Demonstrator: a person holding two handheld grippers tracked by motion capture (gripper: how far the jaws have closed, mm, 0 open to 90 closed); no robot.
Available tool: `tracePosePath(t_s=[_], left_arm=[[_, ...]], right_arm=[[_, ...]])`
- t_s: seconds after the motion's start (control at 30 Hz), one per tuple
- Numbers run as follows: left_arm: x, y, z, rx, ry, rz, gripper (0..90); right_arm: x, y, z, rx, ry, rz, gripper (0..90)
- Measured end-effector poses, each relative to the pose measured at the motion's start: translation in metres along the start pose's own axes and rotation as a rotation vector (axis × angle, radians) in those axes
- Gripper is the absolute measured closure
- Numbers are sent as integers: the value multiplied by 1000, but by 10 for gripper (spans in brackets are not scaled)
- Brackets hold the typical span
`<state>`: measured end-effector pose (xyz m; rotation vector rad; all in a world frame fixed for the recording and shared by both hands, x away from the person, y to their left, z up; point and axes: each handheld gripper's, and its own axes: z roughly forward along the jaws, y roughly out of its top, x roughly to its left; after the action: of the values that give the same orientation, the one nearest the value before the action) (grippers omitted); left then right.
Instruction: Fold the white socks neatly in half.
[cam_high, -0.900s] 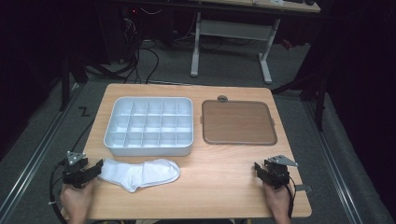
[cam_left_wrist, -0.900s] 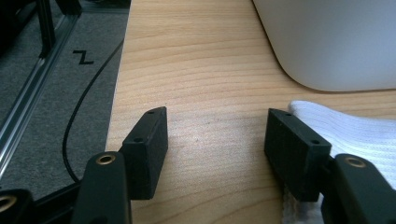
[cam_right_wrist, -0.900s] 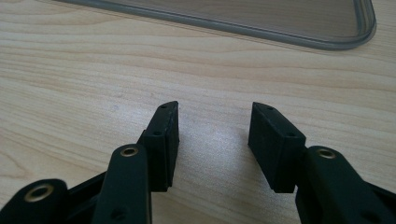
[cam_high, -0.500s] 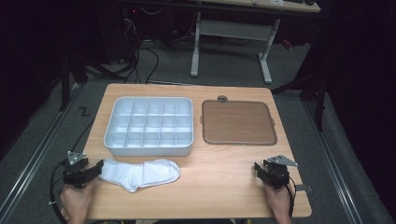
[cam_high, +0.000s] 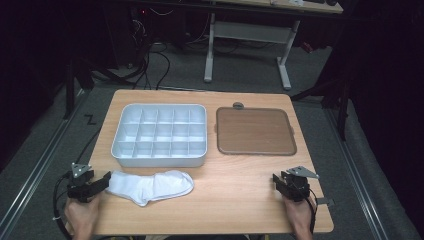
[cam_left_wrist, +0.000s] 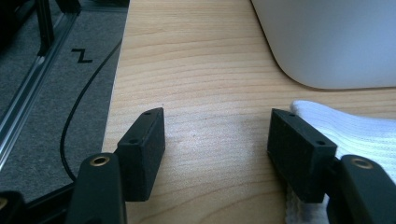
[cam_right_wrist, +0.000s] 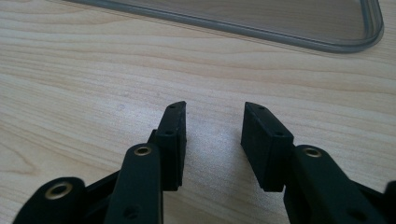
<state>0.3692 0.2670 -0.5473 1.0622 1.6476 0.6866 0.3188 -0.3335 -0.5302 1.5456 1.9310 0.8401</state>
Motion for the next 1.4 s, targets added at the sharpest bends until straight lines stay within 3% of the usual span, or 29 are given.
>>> tracePosePath(t_s=[0.13,0.23,0.53,0.7,0.87,0.97,1.0,1.13,1.17,1.23,1.37,1.4], left_arm=[[1,1,-2,-10,-11,-10,380],[2,3,-5,-13,-32,-43,380],[2,10,-11,-30,-55,-79,387],[-1,16,-19,-33,-60,-69,386],[-7,20,-31,-37,-89,-70,383],[-10,20,-36,-28,-105,-77,381],[-11,20,-38,-23,-111,-80,380],[-16,15,-39,20,-103,-82,381],[-17,13,-39,32,-109,-81,380],[-18,11,-39,38,-112,-83,379],[-21,4,-37,66,-113,-65,373],[-21,4,-37,66,-113,-65,374]], right_arm=[[1,0,-1,4,6,-6,624],[6,1,-3,8,17,-10,633],[29,10,-8,-15,71,-66,661],[44,15,-9,-27,124,-92,667],[70,18,-8,-39,212,-131,676],[79,20,-8,-38,237,-142,677],[88,23,-6,-43,268,-159,680],[103,27,-4,-39,307,-184,681],[113,30,-2,-39,329,-207,681],[118,32,-1,-39,340,-219,681],[143,38,8,-32,396,-250,681],[143,38,8,-32,396,-250,681]])
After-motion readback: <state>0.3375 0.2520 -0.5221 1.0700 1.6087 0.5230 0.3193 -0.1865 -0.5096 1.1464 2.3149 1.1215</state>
